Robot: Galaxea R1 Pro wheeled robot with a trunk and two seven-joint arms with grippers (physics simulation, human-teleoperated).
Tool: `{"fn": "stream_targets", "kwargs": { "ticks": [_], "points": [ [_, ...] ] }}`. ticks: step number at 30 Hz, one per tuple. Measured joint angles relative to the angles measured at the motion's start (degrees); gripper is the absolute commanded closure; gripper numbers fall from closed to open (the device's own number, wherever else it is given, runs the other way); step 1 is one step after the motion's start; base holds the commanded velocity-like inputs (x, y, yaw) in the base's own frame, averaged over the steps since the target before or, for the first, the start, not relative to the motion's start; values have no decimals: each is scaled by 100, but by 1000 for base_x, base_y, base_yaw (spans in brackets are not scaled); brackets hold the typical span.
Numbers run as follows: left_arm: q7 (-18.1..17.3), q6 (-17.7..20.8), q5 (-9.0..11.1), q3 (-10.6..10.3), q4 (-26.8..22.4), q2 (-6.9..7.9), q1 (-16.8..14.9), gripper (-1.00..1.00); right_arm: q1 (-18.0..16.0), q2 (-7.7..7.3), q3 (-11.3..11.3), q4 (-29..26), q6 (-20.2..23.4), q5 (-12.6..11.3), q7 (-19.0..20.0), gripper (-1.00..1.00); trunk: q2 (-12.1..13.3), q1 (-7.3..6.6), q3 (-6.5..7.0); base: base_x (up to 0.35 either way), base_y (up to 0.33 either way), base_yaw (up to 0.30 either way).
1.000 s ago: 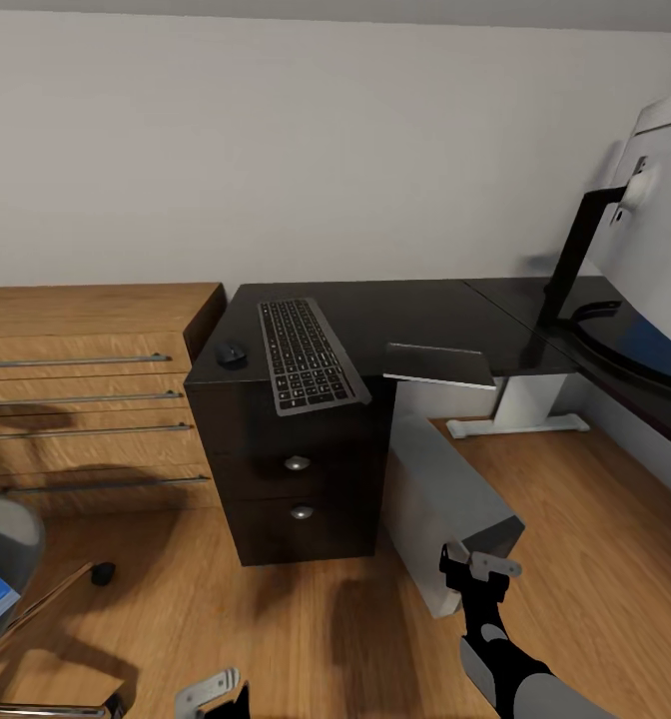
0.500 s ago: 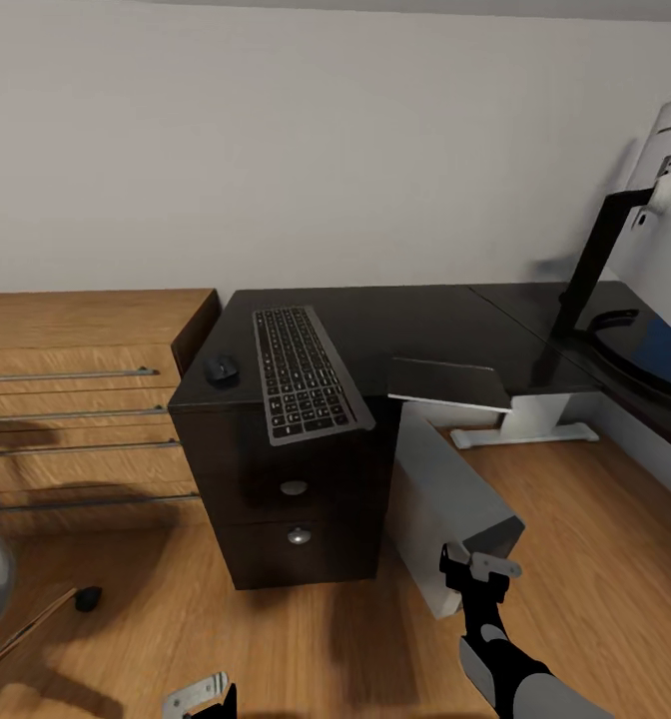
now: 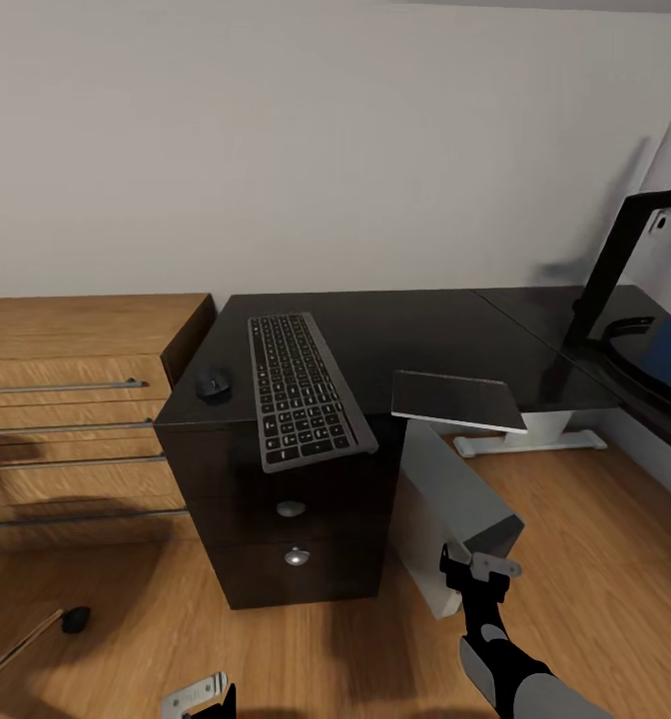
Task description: In the bedroom, organize the workspace by keeping the computer under the desk, ensuring the monitor is on the desk, placing the keyboard on the desk next to the monitor, placing the mouse on the desk next to the keyboard, moving the folder from the swivel chair onto the desk next to the mouse, stacking the notebook on top of the folder with the pen on top of the notebook, and positioning the swivel chair next to the desk.
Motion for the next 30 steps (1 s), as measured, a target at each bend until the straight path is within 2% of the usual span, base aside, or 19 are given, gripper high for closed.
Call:
{"fn": "stream_targets", "kwargs": {
  "ticks": [17,23,30],
  "points": [
    [-9,0,3,-11,2,-8,-2,-100,-2,-5,137,-37,32,81,4,-100,0,-1,1,15,-89,0],
    [-9,-2,5,-24,1,-5,0,-100,-2,-8,-11,-41,3,0,-22,-100,0,-1,1,121,-128,0],
    [-9,0,14,-43,0,-1,0,-100,-1,-7,-21,-40,5,-12,-18,-100,0,0,0,8,-8,0]
  ]
}}
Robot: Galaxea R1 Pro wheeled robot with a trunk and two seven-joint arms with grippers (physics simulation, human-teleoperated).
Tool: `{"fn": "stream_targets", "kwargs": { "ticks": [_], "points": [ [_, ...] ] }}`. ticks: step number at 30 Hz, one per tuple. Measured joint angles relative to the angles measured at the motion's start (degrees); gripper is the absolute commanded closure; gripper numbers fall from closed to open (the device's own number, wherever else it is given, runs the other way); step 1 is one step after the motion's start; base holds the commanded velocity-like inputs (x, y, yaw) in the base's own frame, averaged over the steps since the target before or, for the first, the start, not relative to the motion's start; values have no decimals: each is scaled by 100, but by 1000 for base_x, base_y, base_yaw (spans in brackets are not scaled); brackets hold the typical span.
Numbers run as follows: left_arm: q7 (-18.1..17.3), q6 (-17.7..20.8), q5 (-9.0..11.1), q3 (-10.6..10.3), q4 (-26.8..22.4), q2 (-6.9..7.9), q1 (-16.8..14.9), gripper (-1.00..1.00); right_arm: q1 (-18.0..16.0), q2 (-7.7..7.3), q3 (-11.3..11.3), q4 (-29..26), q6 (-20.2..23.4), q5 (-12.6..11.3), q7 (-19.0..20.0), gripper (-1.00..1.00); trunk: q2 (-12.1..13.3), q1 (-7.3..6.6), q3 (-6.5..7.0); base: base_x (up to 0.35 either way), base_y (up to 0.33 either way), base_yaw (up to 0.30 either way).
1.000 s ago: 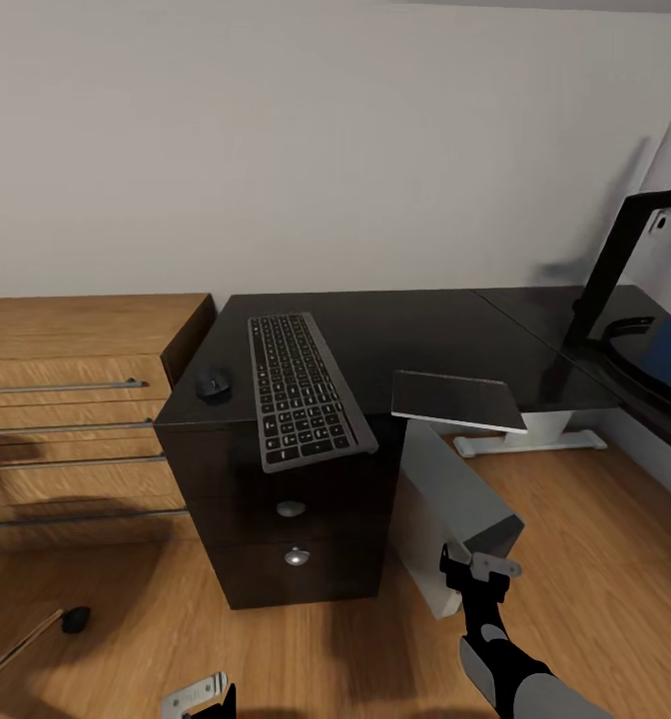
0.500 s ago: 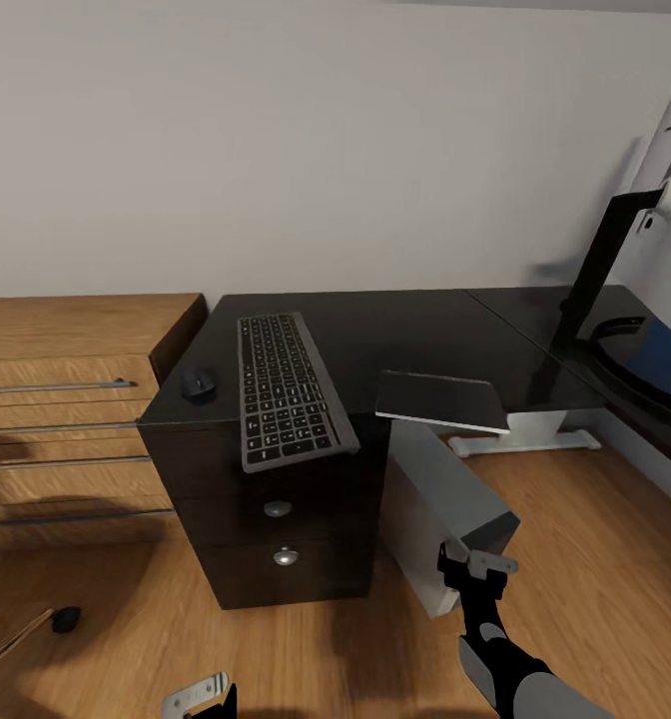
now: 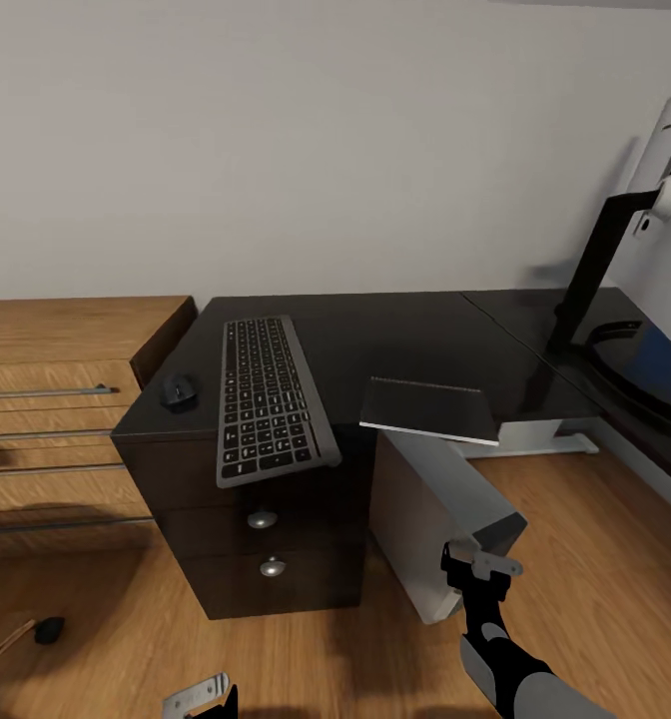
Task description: In the bedroom, organize the workspace by keeping the computer under the desk, ensuring the monitor is on the desk, placing the keyboard on the desk next to the monitor, placing the mouse on the desk next to the keyboard, moving the folder from the swivel chair onto the desk next to the mouse, stacking the notebook on top of the folder with the pen on top of the notebook, and positioning the swivel chair next to the desk.
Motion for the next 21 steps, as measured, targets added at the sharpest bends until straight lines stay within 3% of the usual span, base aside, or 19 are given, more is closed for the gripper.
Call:
{"fn": "stream_targets", "kwargs": {
  "ticks": [12,15,21],
  "points": [
    [0,4,6,-1,0,-2,0,-100,-1,0,18,-4,-1,7,4,-100,0,1,0,-14,0,0],
    [0,6,12,2,1,-2,-1,-100,-2,1,145,-8,19,75,20,-100,0,3,0,-237,0,0],
    [0,8,14,5,1,-6,-1,-100,-2,1,146,-1,20,72,18,-100,0,1,0,-210,0,0]
  ]
}}
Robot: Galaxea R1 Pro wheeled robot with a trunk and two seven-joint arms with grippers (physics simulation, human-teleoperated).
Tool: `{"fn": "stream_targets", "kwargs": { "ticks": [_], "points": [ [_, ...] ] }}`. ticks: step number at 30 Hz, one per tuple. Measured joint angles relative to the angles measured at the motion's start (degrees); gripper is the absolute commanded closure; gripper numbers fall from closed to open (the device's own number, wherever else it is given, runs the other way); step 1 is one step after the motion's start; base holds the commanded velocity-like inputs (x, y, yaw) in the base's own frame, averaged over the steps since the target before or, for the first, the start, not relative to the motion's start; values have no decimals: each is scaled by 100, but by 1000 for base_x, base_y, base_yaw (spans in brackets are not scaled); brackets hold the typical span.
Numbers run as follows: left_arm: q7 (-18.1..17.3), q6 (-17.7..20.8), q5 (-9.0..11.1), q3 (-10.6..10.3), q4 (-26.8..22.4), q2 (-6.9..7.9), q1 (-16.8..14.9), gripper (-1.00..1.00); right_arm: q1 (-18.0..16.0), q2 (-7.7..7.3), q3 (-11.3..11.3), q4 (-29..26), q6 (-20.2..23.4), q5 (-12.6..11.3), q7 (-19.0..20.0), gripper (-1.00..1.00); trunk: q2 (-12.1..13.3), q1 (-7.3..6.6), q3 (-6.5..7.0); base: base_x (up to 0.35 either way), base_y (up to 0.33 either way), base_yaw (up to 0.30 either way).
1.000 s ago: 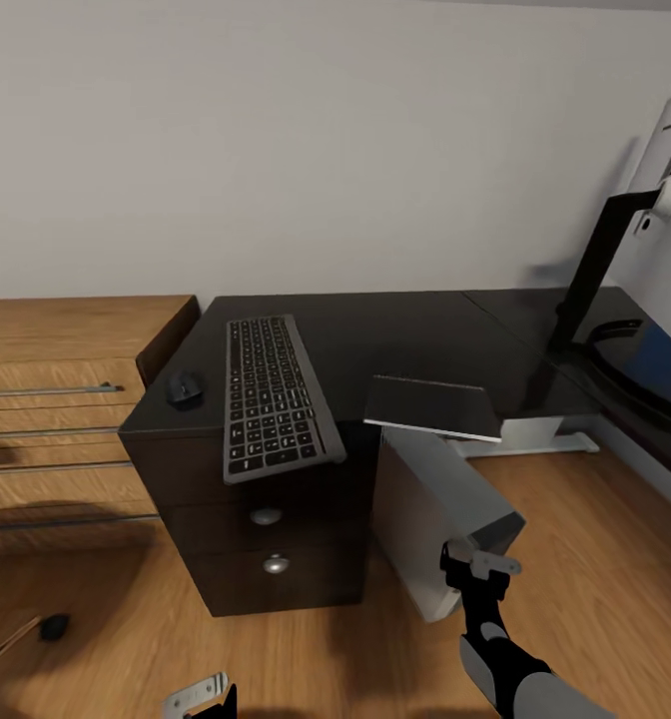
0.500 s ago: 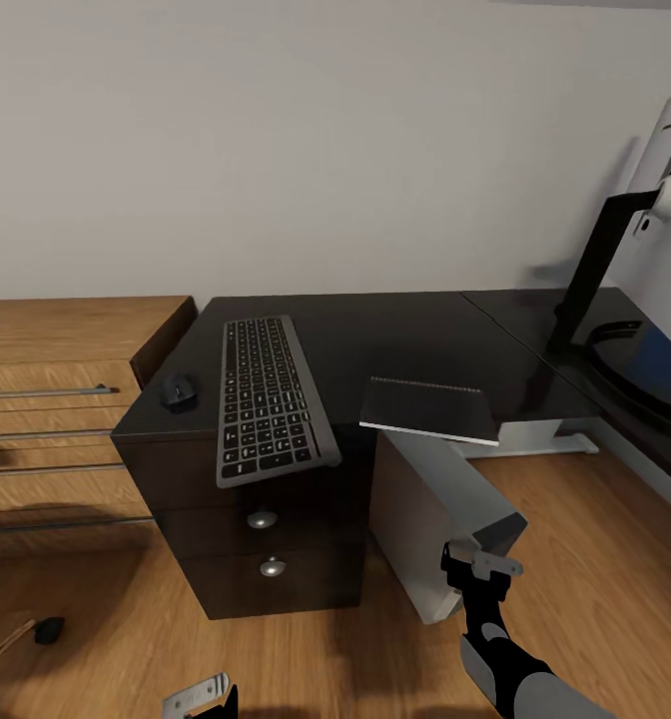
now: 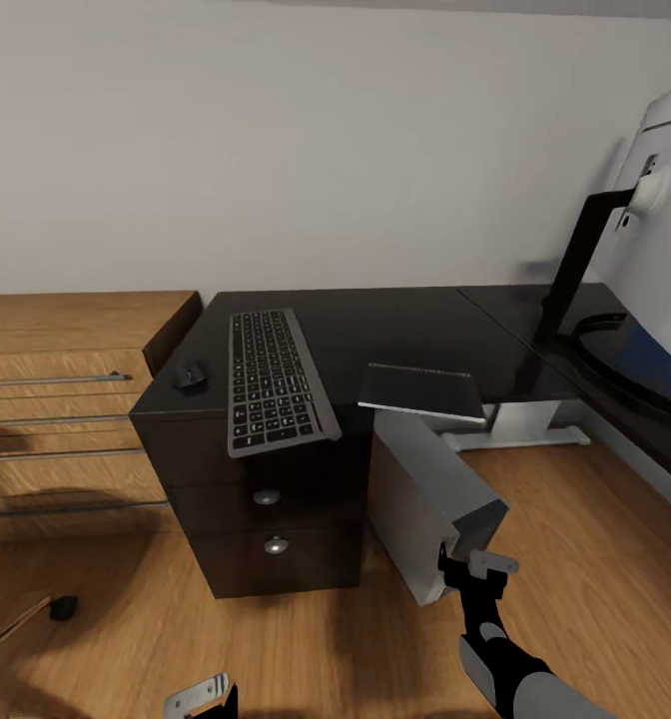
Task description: In the bedroom, organize the workspace by keeping the computer under the desk, ensuring the monitor is on the desk, placing the keyboard on the desk next to the monitor, placing the mouse on the desk next to the keyboard, moving the folder from the swivel chair onto the desk next to the mouse, stacking the notebook on top of the folder with the pen on top of the notebook, and positioning the swivel chair next to the desk.
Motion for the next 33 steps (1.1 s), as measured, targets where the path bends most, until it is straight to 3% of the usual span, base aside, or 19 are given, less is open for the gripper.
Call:
{"fn": "stream_targets", "kwargs": {
  "ticks": [12,33],
  "points": [
    [9,-9,-1,0,0,3,0,-100,1,0,-22,3,-5,-15,-2,-100,0,-1,0,-19,0,0],
    [46,-8,25,70,26,-2,0,-100,1,33,-46,-87,-9,-15,-1,-100,28,-55,465,-5,0,0]
  ]
}}
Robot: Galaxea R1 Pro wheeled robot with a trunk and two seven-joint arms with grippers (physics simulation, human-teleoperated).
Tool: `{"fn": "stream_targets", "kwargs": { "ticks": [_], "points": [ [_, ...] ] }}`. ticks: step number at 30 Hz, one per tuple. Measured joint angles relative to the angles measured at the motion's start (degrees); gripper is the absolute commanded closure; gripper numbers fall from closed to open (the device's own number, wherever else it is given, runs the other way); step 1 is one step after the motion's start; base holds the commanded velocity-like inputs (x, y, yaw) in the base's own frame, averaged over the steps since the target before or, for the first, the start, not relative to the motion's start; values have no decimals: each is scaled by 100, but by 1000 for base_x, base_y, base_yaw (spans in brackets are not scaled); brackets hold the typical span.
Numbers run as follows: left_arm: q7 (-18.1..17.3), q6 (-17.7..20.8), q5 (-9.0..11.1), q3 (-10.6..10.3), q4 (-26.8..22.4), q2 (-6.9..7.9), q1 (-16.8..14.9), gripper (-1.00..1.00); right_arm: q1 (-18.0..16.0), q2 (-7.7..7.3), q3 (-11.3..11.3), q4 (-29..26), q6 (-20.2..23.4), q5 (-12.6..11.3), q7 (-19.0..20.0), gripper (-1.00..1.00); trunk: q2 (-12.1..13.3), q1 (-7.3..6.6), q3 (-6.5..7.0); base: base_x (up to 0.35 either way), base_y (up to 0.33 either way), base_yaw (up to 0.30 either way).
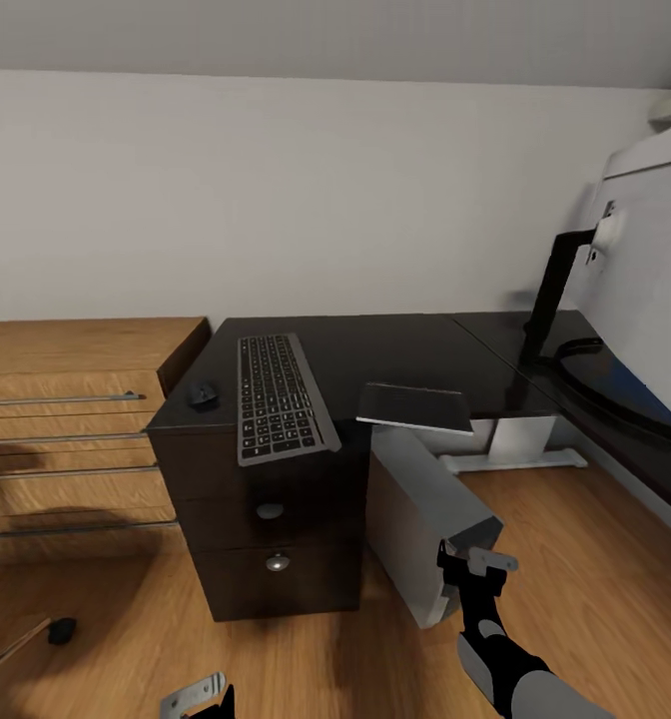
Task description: In the bedroom, organize the workspace by keeping the computer under the desk, ensuring the monitor is on the desk, placing the keyboard on the desk next to the monitor, placing the mouse on the desk next to the keyboard, moving the folder from the swivel chair onto the desk next to the mouse, stacking the notebook on top of the folder with the pen on top of the notebook, and positioning the swivel chair next to the desk.
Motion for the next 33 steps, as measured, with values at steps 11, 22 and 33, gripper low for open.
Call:
{"fn": "stream_targets", "kwargs": {
  "ticks": [11,22,33],
  "points": [
    [4,0,0,10,5,0,1,-100,-1,8,-30,16,-7,-10,3,-100,15,-26,244,-262,0,0],
    [-1,-1,2,18,69,0,1,-100,-1,11,-28,-25,-7,-13,2,-100,29,-57,488,-72,0,0],
    [-16,7,1,-17,533,-56,0,-100,26,83,-32,-462,161,-36,11,-100,353,-240,699,-2,0,0]
  ]
}}
